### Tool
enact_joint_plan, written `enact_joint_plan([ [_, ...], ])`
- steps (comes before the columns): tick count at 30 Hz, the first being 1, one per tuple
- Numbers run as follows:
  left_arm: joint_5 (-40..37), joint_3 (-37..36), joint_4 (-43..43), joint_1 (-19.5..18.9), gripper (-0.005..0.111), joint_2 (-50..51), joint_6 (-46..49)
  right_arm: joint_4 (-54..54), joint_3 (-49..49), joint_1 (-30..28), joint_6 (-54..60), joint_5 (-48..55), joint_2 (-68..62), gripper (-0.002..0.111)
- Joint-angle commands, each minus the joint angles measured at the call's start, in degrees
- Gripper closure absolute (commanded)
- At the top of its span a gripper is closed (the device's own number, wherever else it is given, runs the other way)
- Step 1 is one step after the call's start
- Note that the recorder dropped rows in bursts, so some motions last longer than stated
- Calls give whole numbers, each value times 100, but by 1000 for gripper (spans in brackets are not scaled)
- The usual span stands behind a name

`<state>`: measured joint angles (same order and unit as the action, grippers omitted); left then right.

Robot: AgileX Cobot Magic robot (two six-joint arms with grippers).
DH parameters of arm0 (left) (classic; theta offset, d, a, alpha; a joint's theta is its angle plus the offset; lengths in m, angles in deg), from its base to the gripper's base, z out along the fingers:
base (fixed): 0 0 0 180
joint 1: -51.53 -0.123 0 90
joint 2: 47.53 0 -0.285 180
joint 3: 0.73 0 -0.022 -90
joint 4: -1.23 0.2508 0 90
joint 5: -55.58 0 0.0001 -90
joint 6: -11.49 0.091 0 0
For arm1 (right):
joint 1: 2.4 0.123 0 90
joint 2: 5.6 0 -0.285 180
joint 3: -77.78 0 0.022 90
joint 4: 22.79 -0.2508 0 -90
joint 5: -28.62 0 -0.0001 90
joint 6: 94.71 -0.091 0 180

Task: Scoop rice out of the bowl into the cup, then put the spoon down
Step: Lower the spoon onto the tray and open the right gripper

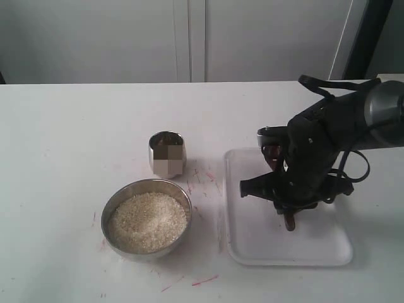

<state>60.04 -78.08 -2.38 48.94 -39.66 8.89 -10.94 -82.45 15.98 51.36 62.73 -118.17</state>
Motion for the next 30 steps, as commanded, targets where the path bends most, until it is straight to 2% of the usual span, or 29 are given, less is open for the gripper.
enact_joint_plan([
  [1,23,13,-21,8,92,-8,-21,44,35,-9,-90,-41,13,108],
  [11,23,13,-21,8,92,-8,-21,44,35,-9,-80,84,13,107],
  [20,23,13,-21,8,92,-8,-21,56,35,-9,-55,193,13,86],
  [30,23,13,-21,8,92,-8,-21,46,24,-9,-55,185,52,83],
])
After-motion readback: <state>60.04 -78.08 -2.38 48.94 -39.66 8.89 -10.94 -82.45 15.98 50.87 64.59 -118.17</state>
